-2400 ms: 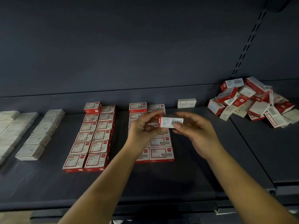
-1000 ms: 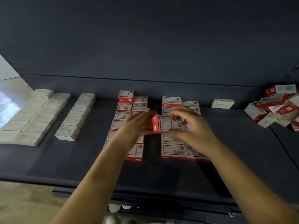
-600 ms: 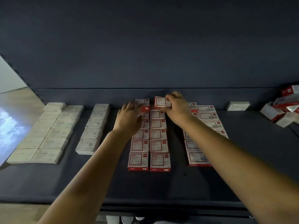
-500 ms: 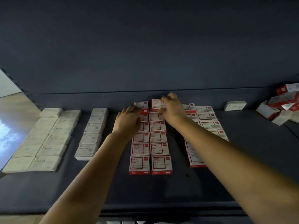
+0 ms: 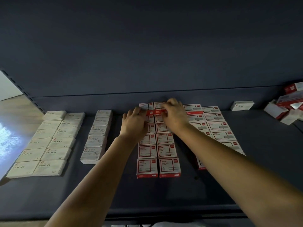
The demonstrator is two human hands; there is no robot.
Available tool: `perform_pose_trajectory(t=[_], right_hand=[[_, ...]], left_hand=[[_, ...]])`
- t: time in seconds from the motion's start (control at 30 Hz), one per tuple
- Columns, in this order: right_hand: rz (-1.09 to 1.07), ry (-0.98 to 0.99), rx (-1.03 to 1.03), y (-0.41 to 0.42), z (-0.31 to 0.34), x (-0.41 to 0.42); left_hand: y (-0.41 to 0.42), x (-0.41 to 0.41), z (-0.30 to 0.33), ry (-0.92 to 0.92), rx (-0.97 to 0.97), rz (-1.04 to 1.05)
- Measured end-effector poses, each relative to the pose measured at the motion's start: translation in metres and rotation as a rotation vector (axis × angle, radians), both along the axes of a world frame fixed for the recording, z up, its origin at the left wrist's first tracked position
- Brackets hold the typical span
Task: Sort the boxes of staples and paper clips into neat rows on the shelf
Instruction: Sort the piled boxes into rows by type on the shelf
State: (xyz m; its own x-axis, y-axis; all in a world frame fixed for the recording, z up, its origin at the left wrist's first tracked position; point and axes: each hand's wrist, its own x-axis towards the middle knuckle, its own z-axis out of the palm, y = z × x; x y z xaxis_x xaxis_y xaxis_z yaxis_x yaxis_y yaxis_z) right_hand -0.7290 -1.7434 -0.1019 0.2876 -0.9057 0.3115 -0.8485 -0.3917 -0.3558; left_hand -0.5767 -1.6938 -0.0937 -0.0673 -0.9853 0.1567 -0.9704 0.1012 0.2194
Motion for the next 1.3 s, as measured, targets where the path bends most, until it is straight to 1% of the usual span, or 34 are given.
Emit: perform_pose_trajectory(t=[0.07,0.17,0.27,0.43,0.57,0.7,0.77,0.87,0.97,1.07,1.23,1.3], right_hand=[[0.019,-0.001,-0.087,0.011,0.001,-0.005],[0.036,-0.08,-0.201,0.029,-0.006,-0.024],[0.021,-0.11,-0.201,0.042,-0.012,-0.058],[-0.082,-0.193,-0.214,0.052,-0.021,-0.128],[-0.195,-0.231,-0.167,0.049,-0.021,-0.186],[-0.312,-0.204,-0.082,0.025,-0.013,-0.235],[-0.32,-0.187,-0.018,0.008,-0.008,-0.252],[-0.273,-0.189,0.122,-0.013,0.0,-0.268],[-0.25,-0.109,0.234,-0.029,0.005,-0.275],[-0.225,-0.038,0.247,-0.039,0.005,-0.276],[-0.298,-0.026,0.215,-0.046,0.001,-0.275],[-0.312,-0.05,0.205,-0.045,-0.005,-0.278]], left_hand=[[0.002,-0.004,0.001,-0.033,-0.004,0.011],[0.013,-0.018,0.001,-0.048,-0.046,-0.007],[0.023,-0.046,-0.001,-0.026,-0.054,-0.078],[0.025,-0.114,-0.001,0.014,-0.051,-0.207],[0.016,-0.165,-0.004,0.005,-0.038,-0.262],[0.002,-0.206,-0.005,-0.008,0.012,-0.276],[-0.007,-0.219,-0.005,-0.012,0.014,-0.257],[-0.017,-0.231,-0.003,-0.014,0.053,-0.223],[-0.02,-0.238,-0.003,-0.035,0.084,-0.193],[-0.018,-0.241,-0.007,-0.017,0.103,-0.171],[-0.02,-0.245,-0.006,-0.019,0.133,-0.149],[-0.023,-0.245,-0.004,-0.023,0.128,-0.153]])
